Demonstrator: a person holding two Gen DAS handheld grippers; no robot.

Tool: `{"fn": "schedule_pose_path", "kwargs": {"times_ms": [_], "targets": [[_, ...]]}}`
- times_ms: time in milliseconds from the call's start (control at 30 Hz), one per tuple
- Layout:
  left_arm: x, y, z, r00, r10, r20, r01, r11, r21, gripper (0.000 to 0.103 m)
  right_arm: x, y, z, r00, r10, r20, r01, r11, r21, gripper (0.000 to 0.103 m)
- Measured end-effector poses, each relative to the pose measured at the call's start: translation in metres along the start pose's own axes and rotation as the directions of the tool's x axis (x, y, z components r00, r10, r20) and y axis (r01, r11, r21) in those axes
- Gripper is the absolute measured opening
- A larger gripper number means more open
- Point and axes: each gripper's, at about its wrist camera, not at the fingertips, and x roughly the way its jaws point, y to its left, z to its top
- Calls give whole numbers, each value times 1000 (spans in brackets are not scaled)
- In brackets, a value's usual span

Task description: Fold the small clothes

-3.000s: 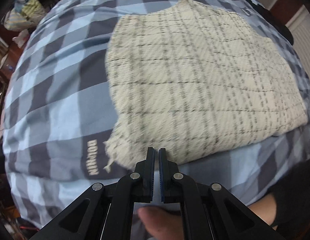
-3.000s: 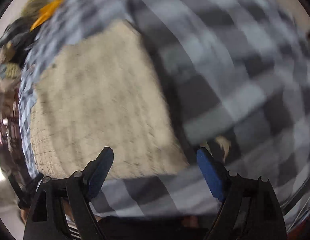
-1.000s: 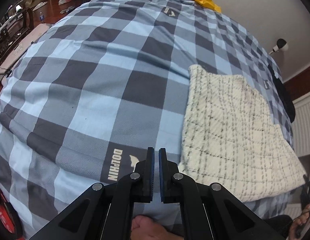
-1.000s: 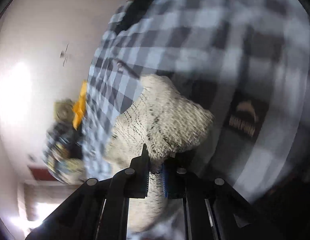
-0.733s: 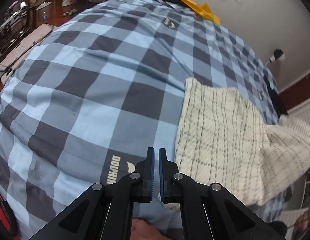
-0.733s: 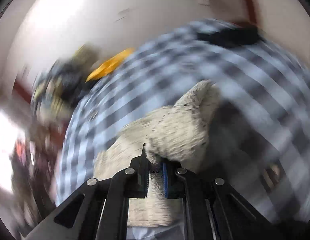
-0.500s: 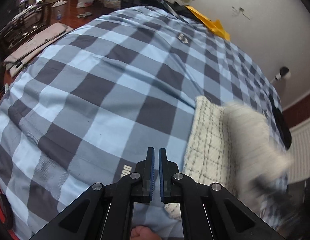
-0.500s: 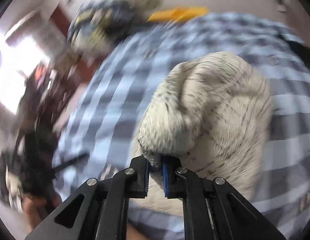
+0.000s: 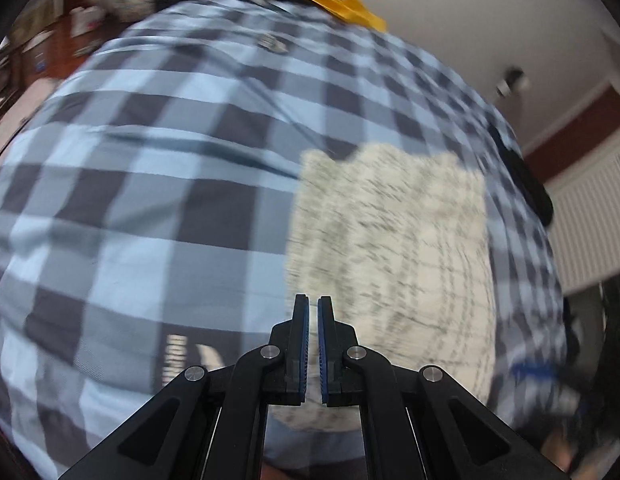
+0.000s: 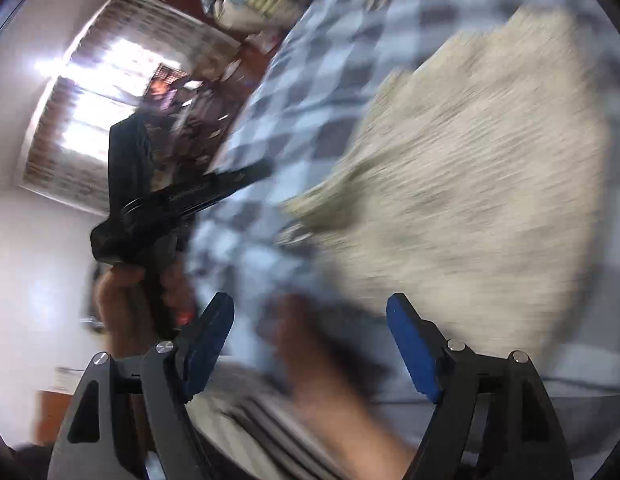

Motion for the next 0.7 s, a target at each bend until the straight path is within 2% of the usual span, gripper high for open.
{"fn": "schedule_pose_path", "kwargs": {"times_ms": [67,133,167,300,400,533,600,700], "targets": [[7,-21,0,1000,-10,-28,13,996,89,3,-18,-22,-2,983,-177,46,177,984,-9,77],[13,-50,2,999,-3,-51,15,975,224,3,-24,-45,-7,958,-280,61,278,960,29,77],[16,-59,2,998,-8,-70,26,963,269,3,-26,-58,-6,949,-308,64,304,950,73,77],[35,-82,-3,976,-41,-215,125,910,395,3,-28,-111,-2,970,-240,43,217,929,301,77],[40,-79,-8,961,-52,-270,158,907,389,3,-33,-121,4,970,-235,61,198,910,363,77],[39,-71,-10,966,17,-257,82,925,370,3,-40,-110,8,957,-264,124,206,913,353,77],[35,-69,-9,967,63,-246,34,928,372,3,-37,-116,9,965,-224,133,159,911,380,77],[37,-71,-1,965,76,-249,25,925,380,3,-32,-125,9,978,-171,122,107,906,410,77]]}}
